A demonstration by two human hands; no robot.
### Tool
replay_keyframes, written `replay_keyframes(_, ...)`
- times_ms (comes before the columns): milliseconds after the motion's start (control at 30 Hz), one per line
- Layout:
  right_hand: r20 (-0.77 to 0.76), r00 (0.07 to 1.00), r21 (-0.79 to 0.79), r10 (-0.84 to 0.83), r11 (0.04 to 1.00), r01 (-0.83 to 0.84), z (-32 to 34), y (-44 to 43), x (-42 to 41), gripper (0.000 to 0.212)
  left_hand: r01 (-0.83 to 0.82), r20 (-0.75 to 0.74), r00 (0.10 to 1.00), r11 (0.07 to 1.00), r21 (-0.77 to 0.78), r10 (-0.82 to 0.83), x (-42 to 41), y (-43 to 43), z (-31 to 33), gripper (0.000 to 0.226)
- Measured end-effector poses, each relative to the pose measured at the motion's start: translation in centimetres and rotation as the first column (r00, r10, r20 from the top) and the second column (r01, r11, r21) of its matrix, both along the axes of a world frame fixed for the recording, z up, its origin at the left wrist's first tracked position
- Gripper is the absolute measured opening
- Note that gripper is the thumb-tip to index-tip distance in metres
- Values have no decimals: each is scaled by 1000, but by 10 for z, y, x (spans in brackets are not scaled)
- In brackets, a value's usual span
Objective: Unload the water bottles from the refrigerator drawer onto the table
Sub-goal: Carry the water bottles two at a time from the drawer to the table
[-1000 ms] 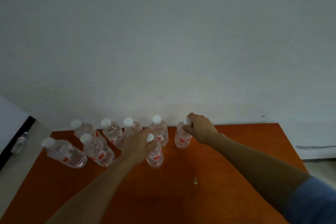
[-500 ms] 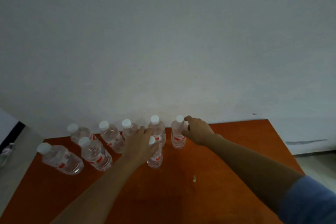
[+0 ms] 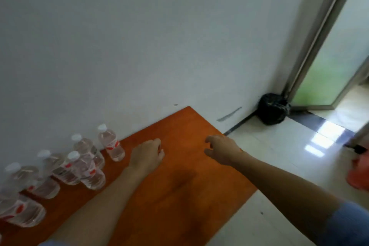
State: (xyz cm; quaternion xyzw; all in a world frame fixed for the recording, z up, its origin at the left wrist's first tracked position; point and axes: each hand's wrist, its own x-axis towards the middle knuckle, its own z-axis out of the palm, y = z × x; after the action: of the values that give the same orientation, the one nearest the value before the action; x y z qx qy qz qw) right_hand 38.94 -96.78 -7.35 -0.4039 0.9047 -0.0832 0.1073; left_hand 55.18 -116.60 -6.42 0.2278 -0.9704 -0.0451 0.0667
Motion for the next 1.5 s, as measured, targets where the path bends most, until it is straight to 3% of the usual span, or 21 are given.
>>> replay_keyframes(233, -51, 903, 19, -427, 903, 428, 20, 257, -4, 44, 354, 64, 931, 931, 88, -360, -93, 206, -1, 21)
replay_keyframes(333, -62, 827, -2, -558, 829, 559, 30, 351, -5, 43, 488, 69, 863, 860, 147, -501, -130, 290, 2, 23)
replay_keyframes(533, -29, 626, -22, -780, 626, 779, 27, 519, -10, 42, 691, 75, 710, 713, 121, -701, -212, 456, 3, 24)
replay_keyframes(700, -64, 460, 17, -886, 460, 888, 31, 648, -33, 37, 819, 70, 562, 566, 90, -824, -288, 601, 6, 24)
replay_keyframes(933, -54, 191, -14, -980, 192, 981, 42, 809, -50, 43, 935, 36, 304, 305, 181, -952, -375, 790, 12, 17)
replay_keyframes(1200, 18, -96, -3, -995, -96, 995, 25, 964, -28, 44, 986, 96, 43, 58, 154, -994, -401, 978, 11, 20)
replay_keyframes(1333, 44, -113, -16, -993, -114, 993, 22, 1049, -45, 40, 984, 79, 26, 40, 176, -997, -415, 1066, 8, 19)
replay_keyframes(1500, 52, -122, -29, -991, -123, 992, 24, 1159, -74, 37, 957, 10, 93, 92, 274, -996, -442, 1177, 15, 13)
